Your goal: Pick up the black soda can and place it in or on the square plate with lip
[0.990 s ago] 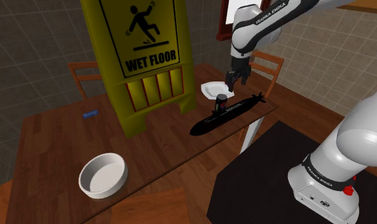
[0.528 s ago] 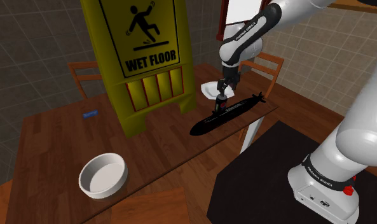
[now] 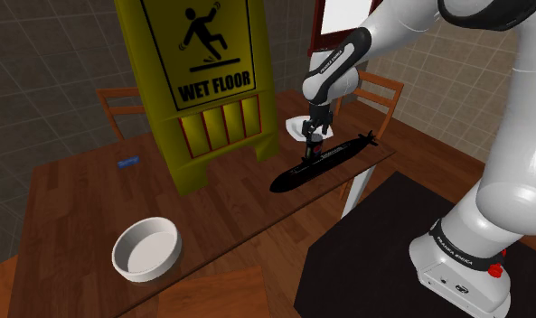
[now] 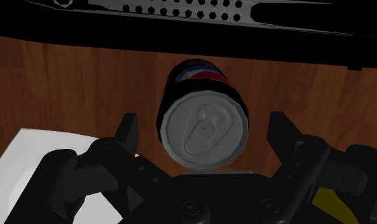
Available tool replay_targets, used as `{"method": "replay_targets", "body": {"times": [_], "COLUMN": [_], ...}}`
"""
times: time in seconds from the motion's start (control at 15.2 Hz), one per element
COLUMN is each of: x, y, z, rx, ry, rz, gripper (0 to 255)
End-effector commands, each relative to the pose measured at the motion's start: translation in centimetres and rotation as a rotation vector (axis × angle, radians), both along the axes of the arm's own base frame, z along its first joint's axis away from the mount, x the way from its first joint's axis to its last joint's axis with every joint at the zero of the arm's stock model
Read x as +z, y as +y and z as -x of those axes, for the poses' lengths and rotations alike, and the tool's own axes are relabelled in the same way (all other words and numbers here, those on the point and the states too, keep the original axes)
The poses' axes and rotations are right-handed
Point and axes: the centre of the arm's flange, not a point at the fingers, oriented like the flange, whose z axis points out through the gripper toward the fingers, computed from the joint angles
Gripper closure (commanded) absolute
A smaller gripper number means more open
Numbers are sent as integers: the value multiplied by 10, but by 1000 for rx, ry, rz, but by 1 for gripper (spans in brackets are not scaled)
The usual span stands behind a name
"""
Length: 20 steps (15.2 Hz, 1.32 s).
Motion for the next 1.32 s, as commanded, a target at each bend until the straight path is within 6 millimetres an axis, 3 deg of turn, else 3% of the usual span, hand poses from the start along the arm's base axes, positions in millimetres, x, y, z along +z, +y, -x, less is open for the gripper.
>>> {"method": "replay_targets", "body": {"times": [0.0,0.13,0.66,0.73,1.25], "x": [-12,-25,-25,-25,-25], "y": [0,0,0,0,0], "z": [1,2,2,2,3], "rx": [0,0,0,0,0], "ry": [0,0,0,0,0], "rz": [0,0,0,0,0], "gripper": [0,0,0,255,255]}}
